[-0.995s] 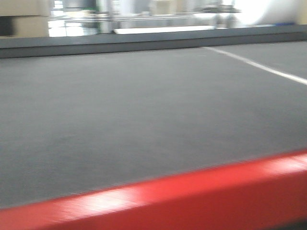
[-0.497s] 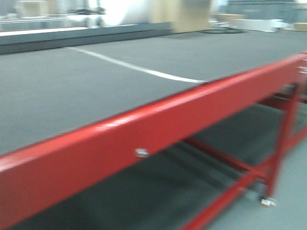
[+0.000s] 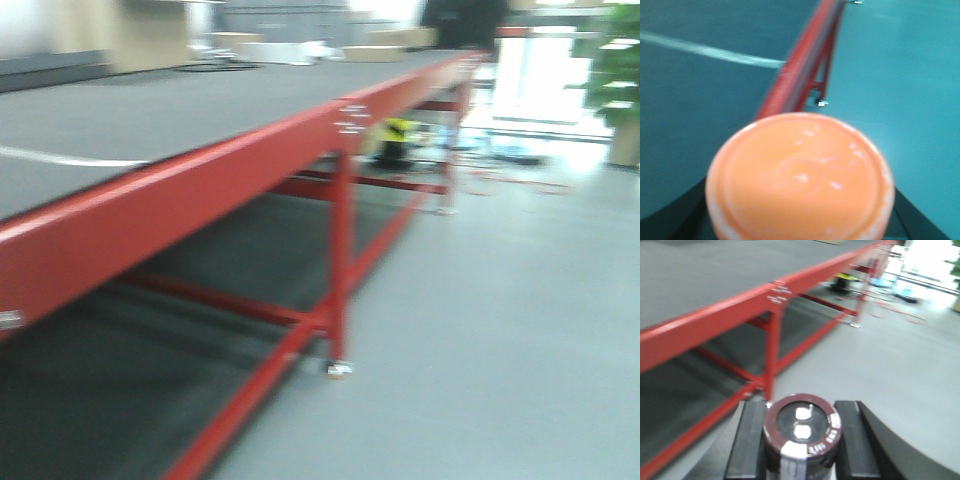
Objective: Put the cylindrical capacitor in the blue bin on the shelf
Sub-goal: 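Drive the base to the shelf of blue bins holding both objects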
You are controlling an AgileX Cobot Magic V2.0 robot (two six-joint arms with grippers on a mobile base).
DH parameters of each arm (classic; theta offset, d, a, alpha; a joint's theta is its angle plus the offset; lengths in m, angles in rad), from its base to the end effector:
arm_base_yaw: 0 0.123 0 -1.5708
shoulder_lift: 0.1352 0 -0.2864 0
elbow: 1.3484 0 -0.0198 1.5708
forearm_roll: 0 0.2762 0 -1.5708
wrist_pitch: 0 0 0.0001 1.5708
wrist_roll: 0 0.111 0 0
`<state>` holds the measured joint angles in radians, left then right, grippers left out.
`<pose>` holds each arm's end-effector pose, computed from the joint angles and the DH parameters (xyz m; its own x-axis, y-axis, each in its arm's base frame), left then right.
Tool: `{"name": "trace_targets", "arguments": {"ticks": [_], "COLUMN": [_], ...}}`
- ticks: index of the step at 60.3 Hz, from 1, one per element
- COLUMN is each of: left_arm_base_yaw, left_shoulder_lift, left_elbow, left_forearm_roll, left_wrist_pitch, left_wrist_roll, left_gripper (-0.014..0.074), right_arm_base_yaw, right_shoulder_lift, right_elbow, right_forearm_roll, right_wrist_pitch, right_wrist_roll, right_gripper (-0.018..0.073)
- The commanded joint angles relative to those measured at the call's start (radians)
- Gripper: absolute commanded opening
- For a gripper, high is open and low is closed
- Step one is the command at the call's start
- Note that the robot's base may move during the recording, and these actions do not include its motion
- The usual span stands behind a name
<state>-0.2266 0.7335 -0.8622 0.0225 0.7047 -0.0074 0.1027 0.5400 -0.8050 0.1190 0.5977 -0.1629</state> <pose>0.1743 -0.0385 0.3680 -0.4554 0.1150 -0.8828 0.2166 0.9761 0.0154 0.1349 0.0214 0.3892 -0.2274 -0.0880 -0.9698 -0.1818 0.9822 -0.0465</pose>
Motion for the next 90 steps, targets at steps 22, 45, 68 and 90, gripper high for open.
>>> {"name": "trace_targets", "arguments": {"ticks": [22, 45, 68, 90], "left_arm_base_yaw": [-0.007, -0.007, -0.007, -0.007], "left_shoulder_lift": [-0.002, -0.002, -0.002, -0.004], "left_elbow": [-0.001, -0.001, -0.001, -0.001], "left_forearm_roll": [-0.005, -0.005, -0.005, -0.005], "left_wrist_pitch": [-0.017, -0.017, -0.017, -0.017], "left_wrist_roll": [-0.002, -0.002, -0.002, -0.002], "left_gripper": [-0.0111, -0.0111, -0.0111, -0.0111], "right_arm_base_yaw": [-0.003, -0.003, -0.003, -0.003], "right_shoulder_lift": [-0.005, -0.005, -0.005, -0.005], "right_elbow": [-0.001, -0.001, -0.001, -0.001], "right_forearm_roll": [-0.009, -0.009, -0.009, -0.009], "right_wrist_pitch": [-0.022, -0.022, -0.022, -0.022], "right_wrist_roll": [-0.003, -0.003, -0.003, -0.003], "right_gripper": [-0.0134, -0.0134, -0.0134, -0.0134]}}
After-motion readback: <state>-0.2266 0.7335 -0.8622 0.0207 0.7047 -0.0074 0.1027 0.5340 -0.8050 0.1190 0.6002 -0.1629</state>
